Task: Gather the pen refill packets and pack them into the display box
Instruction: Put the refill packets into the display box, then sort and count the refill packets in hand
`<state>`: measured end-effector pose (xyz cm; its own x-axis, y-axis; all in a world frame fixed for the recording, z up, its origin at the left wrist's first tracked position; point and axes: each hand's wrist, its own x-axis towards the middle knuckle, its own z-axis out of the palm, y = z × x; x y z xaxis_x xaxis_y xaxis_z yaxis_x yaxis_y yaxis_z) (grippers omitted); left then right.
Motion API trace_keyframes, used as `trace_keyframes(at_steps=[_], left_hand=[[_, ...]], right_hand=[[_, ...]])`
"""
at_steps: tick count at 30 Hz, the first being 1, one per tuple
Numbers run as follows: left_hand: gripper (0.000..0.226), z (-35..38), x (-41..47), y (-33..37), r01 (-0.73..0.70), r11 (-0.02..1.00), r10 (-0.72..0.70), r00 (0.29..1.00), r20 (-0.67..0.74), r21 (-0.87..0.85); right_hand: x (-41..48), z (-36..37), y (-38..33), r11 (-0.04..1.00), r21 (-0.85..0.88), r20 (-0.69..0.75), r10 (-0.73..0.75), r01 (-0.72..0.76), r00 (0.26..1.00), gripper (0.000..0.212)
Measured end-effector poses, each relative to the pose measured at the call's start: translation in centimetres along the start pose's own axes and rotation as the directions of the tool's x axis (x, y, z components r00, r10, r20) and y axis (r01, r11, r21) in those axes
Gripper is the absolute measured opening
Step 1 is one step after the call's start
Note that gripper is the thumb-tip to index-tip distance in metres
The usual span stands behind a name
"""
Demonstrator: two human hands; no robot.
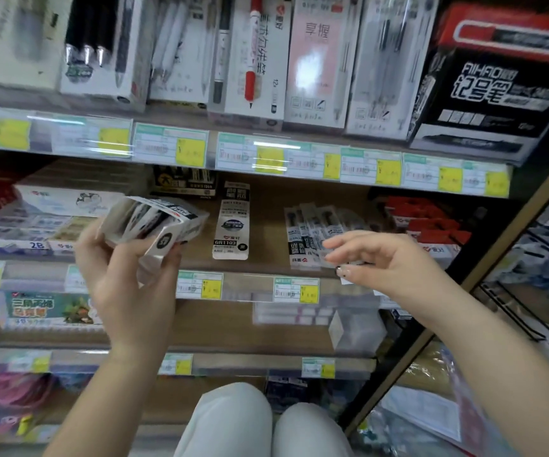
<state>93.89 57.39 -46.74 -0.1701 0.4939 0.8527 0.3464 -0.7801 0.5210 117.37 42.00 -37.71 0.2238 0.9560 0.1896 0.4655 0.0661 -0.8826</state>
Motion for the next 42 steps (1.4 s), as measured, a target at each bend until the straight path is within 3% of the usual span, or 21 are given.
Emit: trace_keyframes(at_steps=[7,11,15,17,19,22,24,26,28,33,37,39,42], left_hand=[[0.014,3.7,-0.8,-2.5,0.156,0.985,-0.165,0.977,0.135,0.076],[0.022,4.5,-2.1,-3.5,0.341,0.912,-0.393,0.886,0.245,0.227],[0.035,3.7,-3.0,-3.0,0.431,0.881,-0.471,0.844,0.258,0.197],[0.036,3.3,-2.9,-1.8,0.356,0.913,-0.394,0.896,0.204,0.201],[0.027,3.5,-2.4,-0.2,0.12,0.972,-0.162,0.965,0.206,0.204],[0.018,5.7,-1.4,1.9,-0.156,0.971,0.083,0.929,0.362,0.178],[0.029,7.9,-0.8,1.8,-0.214,0.929,0.032,0.86,0.51,0.302],[0.045,9.8,-0.4,1.4,-0.215,0.864,-0.156,0.746,0.648,0.455],[0.051,11.2,-0.5,0.7,-0.241,0.8,-0.275,0.666,0.693,0.549],[0.059,12.8,-0.2,0.7,-0.2,0.71,-0.418,0.652,0.632,0.675],[0.046,12.9,-1.3,2.7,-0.3,0.793,-0.204,0.689,0.695,0.53],[0.04,13.3,-2.0,4.5,-0.276,0.852,-0.196,0.617,0.762,0.444],[0.055,15.0,-2.6,6.3,-0.279,0.858,-0.247,0.51,0.824,0.43]], right_hand=[[1.0,-0.3,1.7,0.998,-0.033,-0.038,0.052,-0.053,0.998,0.022],[1.4,-0.3,2.5,0.997,-0.025,-0.031,0.066,-0.066,0.997,0.024],[1.5,-0.3,3.3,0.997,-0.022,-0.023,0.074,-0.075,0.997,0.026],[1.5,-0.3,3.6,0.997,-0.021,-0.026,0.075,-0.076,0.997,0.026],[1.4,-0.5,3.9,0.997,-0.013,-0.035,0.076,-0.076,0.997,0.027],[1.2,-0.8,4.4,0.996,-0.005,-0.053,0.085,-0.085,0.995,0.023],[1.0,-1.1,4.7,0.995,-0.002,-0.068,0.1,-0.1,0.993,0.019],[0.7,-1.4,4.9,0.993,0.015,-0.077,0.116,-0.116,0.99,0.018],[0.3,-1.6,5.1,0.992,0.022,-0.078,0.127,-0.126,0.989,0.019],[-0.6,-2.2,5.7,0.986,0.019,-0.09,0.165,-0.164,0.982,0.019],[-0.8,-2.7,6.1,0.982,0.008,-0.138,0.187,-0.187,0.973,0.019],[-0.7,-2.8,6.1,0.981,0.008,-0.155,0.195,-0.196,0.968,0.019],[-0.7,-2.8,6.1,0.98,-0.002,-0.164,0.197,-0.2,0.967,0.02]])
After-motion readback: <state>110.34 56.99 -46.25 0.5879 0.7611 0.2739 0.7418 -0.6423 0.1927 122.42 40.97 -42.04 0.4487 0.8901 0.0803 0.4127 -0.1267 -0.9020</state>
